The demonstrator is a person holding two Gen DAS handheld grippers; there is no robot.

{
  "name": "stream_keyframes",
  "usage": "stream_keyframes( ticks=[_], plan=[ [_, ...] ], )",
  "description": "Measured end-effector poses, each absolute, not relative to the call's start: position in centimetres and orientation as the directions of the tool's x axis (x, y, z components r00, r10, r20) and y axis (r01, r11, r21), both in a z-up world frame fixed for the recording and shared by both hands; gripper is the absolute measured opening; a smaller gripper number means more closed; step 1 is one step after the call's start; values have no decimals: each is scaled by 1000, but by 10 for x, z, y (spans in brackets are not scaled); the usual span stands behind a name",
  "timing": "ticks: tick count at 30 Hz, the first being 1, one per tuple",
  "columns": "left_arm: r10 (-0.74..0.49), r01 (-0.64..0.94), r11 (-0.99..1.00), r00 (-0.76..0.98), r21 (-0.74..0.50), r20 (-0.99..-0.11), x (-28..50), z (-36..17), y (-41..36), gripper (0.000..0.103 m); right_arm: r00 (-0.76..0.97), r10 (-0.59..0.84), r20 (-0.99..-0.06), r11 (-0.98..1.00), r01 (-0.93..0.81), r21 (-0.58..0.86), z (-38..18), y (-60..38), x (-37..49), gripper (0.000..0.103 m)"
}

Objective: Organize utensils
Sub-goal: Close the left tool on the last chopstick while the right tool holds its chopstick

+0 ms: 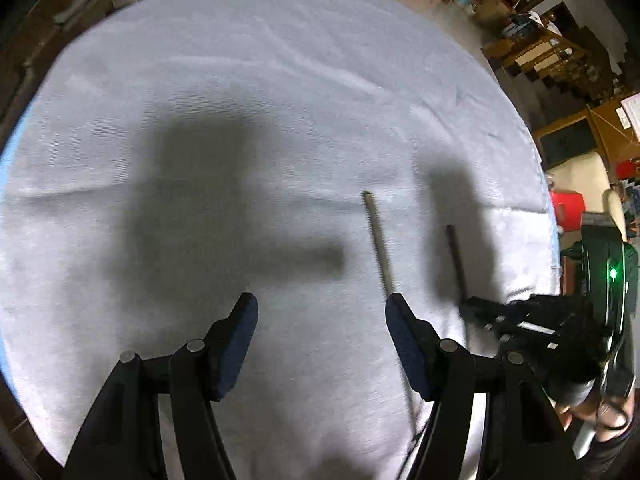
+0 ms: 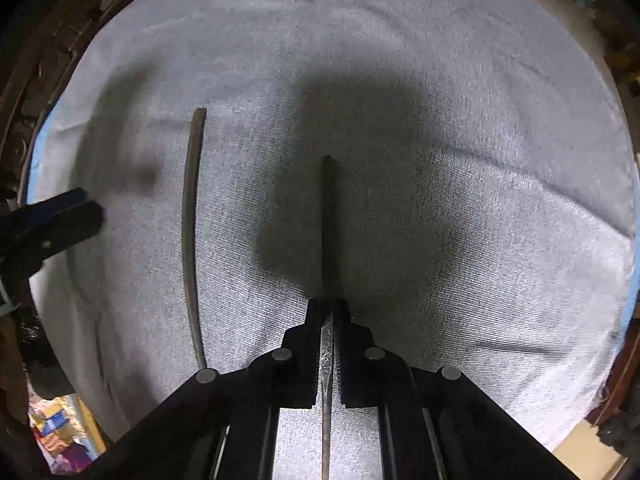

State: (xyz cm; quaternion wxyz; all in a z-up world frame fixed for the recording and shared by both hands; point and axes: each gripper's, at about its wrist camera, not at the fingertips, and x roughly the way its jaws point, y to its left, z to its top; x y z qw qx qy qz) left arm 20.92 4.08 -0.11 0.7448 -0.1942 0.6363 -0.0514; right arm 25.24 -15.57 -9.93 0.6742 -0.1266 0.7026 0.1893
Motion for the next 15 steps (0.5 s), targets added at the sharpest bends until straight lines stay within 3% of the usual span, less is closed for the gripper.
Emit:
stream_keyframes(
  ticks=[12, 14, 15],
  plan=[
    [-270, -64, 960, 61, -273, -961, 245, -16, -19, 64, -98, 217, -971, 888, -394, 238, -99, -204, 267, 9],
    [-195, -15, 980, 46, -196, -980, 246, -15, -29, 48, -100, 220, -970, 885, -398, 241, -97, -213, 265, 9],
    [-165, 2, 986, 39, -165, -986, 247, -15, -31, 23, -100, 219, -970, 885, -399, 241, -95, -213, 267, 9]
  ],
)
